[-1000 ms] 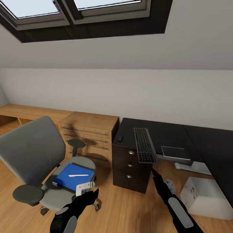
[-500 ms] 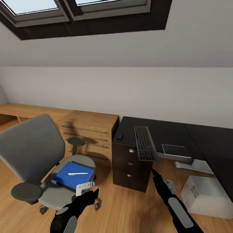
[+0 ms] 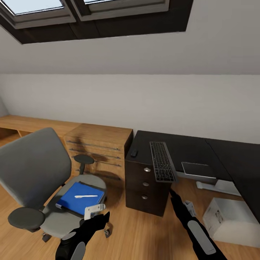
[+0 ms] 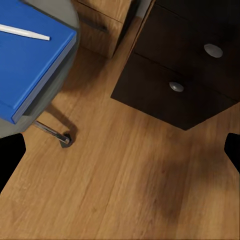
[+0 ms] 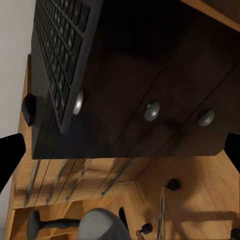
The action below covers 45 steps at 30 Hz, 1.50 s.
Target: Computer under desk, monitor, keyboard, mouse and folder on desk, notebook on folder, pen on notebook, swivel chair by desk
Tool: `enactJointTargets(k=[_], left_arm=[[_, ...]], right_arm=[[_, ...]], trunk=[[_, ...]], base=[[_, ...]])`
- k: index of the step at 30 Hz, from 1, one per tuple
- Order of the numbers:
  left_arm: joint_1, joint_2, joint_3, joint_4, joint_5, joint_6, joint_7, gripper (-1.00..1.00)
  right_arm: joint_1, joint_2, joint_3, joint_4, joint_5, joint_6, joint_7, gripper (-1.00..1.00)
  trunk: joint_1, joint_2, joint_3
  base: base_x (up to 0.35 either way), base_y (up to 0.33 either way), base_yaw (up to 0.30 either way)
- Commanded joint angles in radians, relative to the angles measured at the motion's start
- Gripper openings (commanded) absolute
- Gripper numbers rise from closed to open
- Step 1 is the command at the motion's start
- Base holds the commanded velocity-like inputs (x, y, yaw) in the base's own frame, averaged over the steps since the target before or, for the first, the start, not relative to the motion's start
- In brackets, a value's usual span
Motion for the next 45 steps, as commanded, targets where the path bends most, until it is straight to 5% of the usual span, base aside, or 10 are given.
enactJointTargets(k=[1, 30, 45], left_arm=[[-0.001, 0.0, -0.001, -0.001, 0.011, 0.003, 0.009, 1.0], [-0.001, -0.001, -0.002, 0.012, 0.01, 0.001, 0.01, 1.0], [-0.001, -0.004, -0.009, 0.01, 0.011, 0.001, 0.011, 1.0]], right_arm=[[-0.001, -0.001, 0.002, 0.0, -0.009, 0.0, 0.002, 1.0], [-0.001, 0.0, 0.0, -0.002, -0.009, 0.0, 0.002, 1.0], [-0.001, 0.006, -0.019, -0.016, -0.011, -0.006, 0.003, 1.0]], trunk=[[0.0, 0.0, -0.001], [0.0, 0.0, -0.001], [0.042, -0.077, -0.035]], base=[[0.157, 0.0, 0.0], [0.097, 0.0, 0.0], [0.001, 0.0, 0.0]])
